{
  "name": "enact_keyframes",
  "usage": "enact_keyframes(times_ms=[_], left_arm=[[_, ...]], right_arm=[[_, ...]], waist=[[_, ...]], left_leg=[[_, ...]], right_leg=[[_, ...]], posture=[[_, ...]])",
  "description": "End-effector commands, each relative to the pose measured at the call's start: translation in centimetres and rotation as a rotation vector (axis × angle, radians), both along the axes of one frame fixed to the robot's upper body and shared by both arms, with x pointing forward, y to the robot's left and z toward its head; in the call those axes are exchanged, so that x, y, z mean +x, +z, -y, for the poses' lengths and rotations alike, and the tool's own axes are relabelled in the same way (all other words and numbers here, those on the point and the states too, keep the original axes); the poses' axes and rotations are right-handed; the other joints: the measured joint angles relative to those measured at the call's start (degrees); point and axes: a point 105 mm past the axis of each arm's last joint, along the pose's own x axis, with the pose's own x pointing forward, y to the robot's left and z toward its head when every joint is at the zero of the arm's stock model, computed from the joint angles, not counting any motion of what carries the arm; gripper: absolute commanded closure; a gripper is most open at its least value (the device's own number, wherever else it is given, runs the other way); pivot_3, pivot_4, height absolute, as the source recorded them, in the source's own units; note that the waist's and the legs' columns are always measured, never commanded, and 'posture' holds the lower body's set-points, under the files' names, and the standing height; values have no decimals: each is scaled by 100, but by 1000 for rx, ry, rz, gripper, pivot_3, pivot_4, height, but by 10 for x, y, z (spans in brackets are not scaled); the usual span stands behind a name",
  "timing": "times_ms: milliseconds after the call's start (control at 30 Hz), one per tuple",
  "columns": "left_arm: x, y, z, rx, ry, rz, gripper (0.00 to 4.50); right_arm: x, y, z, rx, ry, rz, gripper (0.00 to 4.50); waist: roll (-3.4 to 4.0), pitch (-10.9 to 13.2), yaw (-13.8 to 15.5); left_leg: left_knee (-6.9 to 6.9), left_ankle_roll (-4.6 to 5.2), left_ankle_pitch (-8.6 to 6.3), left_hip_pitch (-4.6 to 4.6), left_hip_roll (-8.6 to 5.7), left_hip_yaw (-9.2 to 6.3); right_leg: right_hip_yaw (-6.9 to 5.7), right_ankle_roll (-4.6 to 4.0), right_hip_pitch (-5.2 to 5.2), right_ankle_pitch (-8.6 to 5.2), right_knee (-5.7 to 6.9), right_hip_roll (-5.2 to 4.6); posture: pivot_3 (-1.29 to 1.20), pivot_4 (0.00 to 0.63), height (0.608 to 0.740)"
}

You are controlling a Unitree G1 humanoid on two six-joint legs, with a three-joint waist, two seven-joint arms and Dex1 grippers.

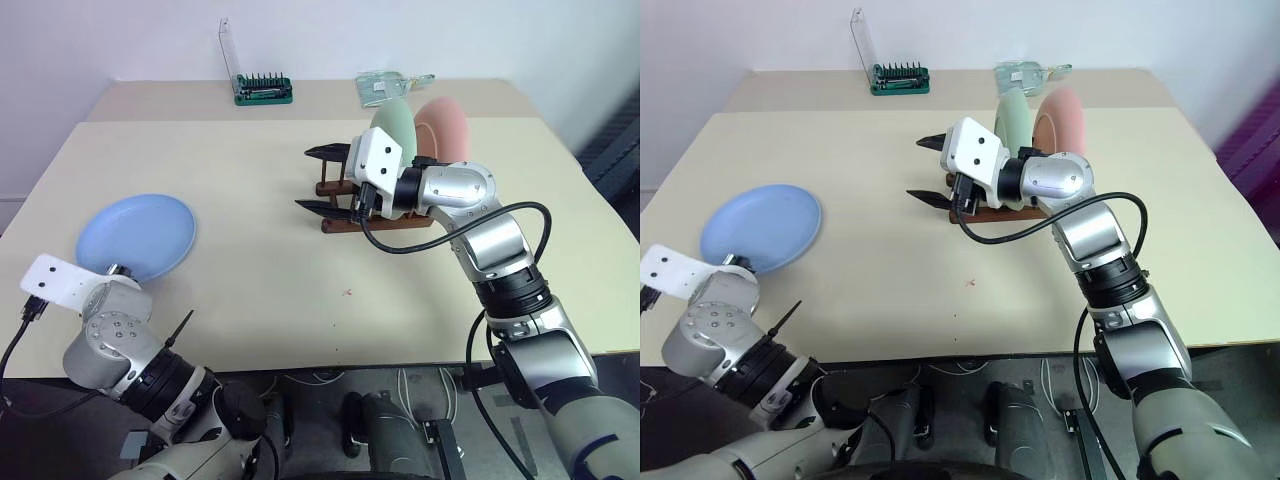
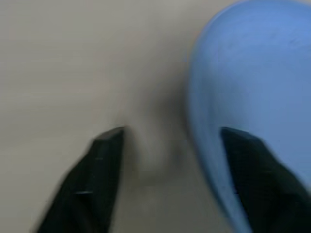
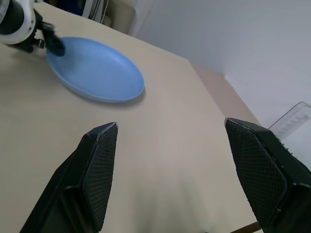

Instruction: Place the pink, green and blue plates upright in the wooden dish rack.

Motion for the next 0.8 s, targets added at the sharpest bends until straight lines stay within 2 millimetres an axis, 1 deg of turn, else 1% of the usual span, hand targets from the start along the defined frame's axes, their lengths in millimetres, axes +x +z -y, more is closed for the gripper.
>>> enact_keyframes(times_ms=[33,100,167,267,300,333,400,433,467,500,567,600,667,800], left_arm=[[5,9,-3,-10,3,63,3472],[5,10,-5,-7,1,64,4454],[12,14,-2,5,-34,82,4454],[30,30,10,24,-121,176,4454],[38,43,14,44,-155,238,4454],[50,70,24,120,-223,332,4454],[63,106,41,226,-320,452,4454],[68,123,50,274,-365,505,4500],[70,131,56,299,-388,535,4500],[74,147,68,348,-437,581,4500],[79,168,87,410,-507,639,4500],[81,175,97,435,-539,657,4500],[82,185,111,465,-580,680,4500],[84,195,136,542,-677,691,4500]], right_arm=[[-3,6,0,21,5,36,911],[-3,5,0,20,0,36,911],[-3,3,2,13,-8,43,911],[-4,3,3,-6,-16,70,911],[-3,4,3,-15,-20,88,911],[-3,5,2,-26,-16,102,911],[-3,7,1,-39,-11,125,911],[-3,9,0,-46,-9,152,398],[-3,11,0,-50,-9,171,107],[-1,15,-2,-61,-19,230,45],[1,19,-7,-96,-28,326,45],[2,19,-10,-121,-29,379,45],[7,19,-16,-139,-45,450,45],[15,22,-30,-172,-63,581,45]], waist=[[0,0,-8],[0,0,-14],[0,0,-15],[-1,0,-4],[-1,0,1],[-3,1,3],[-28,15,1],[-32,18,-1],[-32,18,-7],[-31,17,-15],[-31,17,-30],[-31,17,-33],[-31,17,-38],[-31,18,-41]], left_leg=[[0,0,0,0,0,0],[0,0,0,0,-1,1],[-2,0,0,1,-1,2],[-1,0,0,0,-2,2],[-1,0,0,0,-3,2],[-1,-1,0,0,-4,1],[-1,-2,1,-2,-5,1],[0,-5,3,-3,-6,2],[0,-7,4,-5,-5,2],[-1,-6,3,-4,-5,2],[-4,-6,3,-2,-7,5],[-5,-6,3,-2,-8,9],[-9,-5,3,0,-9,14],[-11,-7,5,1,-7,19]], right_leg=[[0,0,0,0,0,0],[1,0,0,0,-1,-1],[1,-4,-1,2,-1,0],[1,-4,-1,3,-1,-1],[0,-4,0,3,-1,-2],[0,-4,0,3,-1,-3],[-1,-5,0,3,0,-2],[-3,-6,-1,4,1,-1],[-5,-8,-1,5,-1,-1],[-1,-7,-2,5,-2,-4],[2,-6,-2,5,-3,-7],[5,-6,-5,5,-3,-7],[7,-6,-8,5,-3,-3],[7,-7,-11,5,0,3]], posture=[[0,150,730],[0,150,730],[0,150,730],[0,150,730],[0,150,730],[0,150,730],[0,150,730],[0,150,730],[0,150,730],[0,150,730],[0,150,730],[0,150,730],[0,150,730],[0,150,730]])
